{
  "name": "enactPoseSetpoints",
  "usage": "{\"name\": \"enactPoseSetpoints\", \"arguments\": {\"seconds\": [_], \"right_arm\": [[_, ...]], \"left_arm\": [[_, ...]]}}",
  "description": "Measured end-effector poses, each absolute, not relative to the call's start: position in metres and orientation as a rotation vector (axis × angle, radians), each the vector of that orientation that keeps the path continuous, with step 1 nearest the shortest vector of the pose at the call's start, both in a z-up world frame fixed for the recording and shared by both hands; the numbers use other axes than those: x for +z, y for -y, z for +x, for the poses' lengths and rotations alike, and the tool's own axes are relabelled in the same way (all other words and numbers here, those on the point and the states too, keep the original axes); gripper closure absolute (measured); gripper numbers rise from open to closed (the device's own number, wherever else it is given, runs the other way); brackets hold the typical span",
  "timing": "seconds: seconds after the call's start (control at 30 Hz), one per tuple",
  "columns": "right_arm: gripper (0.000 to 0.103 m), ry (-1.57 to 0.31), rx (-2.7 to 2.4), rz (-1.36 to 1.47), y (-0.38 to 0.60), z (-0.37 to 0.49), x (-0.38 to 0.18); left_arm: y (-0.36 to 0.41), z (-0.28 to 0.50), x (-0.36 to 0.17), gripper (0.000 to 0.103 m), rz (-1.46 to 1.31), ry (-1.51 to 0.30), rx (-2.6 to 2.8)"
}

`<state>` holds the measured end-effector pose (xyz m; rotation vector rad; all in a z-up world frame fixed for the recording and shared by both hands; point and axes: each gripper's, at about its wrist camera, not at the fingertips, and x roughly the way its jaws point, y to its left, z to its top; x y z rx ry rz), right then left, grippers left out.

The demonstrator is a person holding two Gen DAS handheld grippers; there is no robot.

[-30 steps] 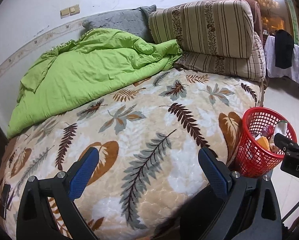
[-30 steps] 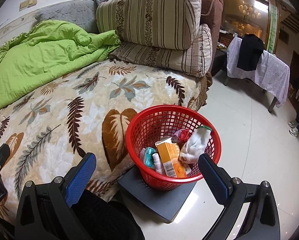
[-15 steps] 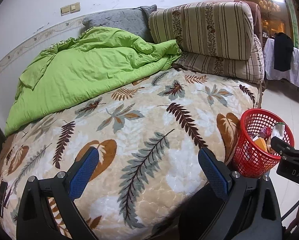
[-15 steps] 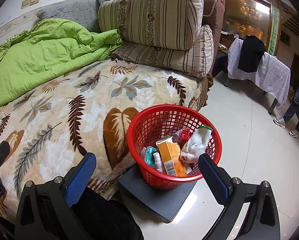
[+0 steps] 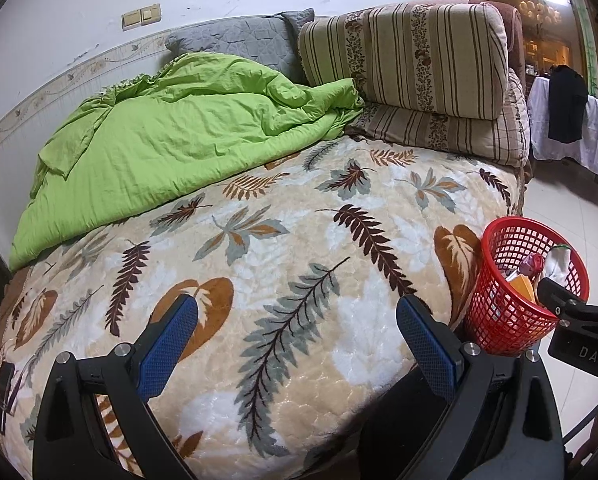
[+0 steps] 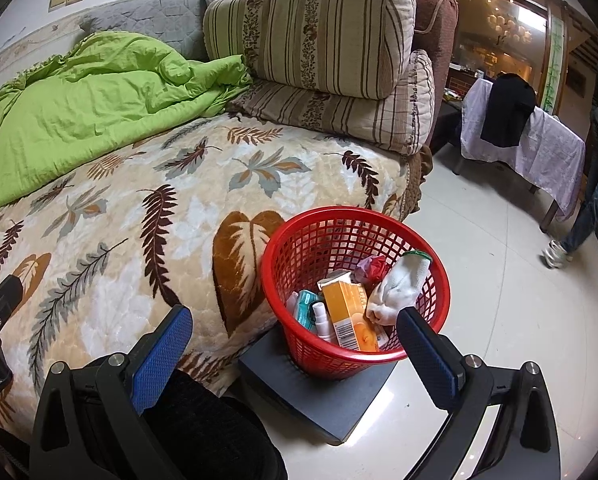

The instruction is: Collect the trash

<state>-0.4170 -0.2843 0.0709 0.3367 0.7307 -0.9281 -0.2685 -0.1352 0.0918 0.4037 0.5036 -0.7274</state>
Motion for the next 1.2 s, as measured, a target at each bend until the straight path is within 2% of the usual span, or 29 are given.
{"name": "enactPoseSetpoints", "arguments": {"seconds": [0.9,1.03,1.2], "right_arm": [[0.000,-0.734,-0.915,0.321,0.284,-0.409,0.068],[0.000,-0.718,-0.888,0.288,0.289,-0.395,0.077],[0.000,-0.704,-0.774,0.248,0.290,-0.338,0.100]], "left_arm": [[0.141,-0.269,0.087,0.004,0.385,-0.549,-0.744],[0.130,-0.246,0.090,0.004,0.303,-0.625,-0.735],[0.085,-0.186,0.105,0.004,0.198,-0.631,-0.515]]}}
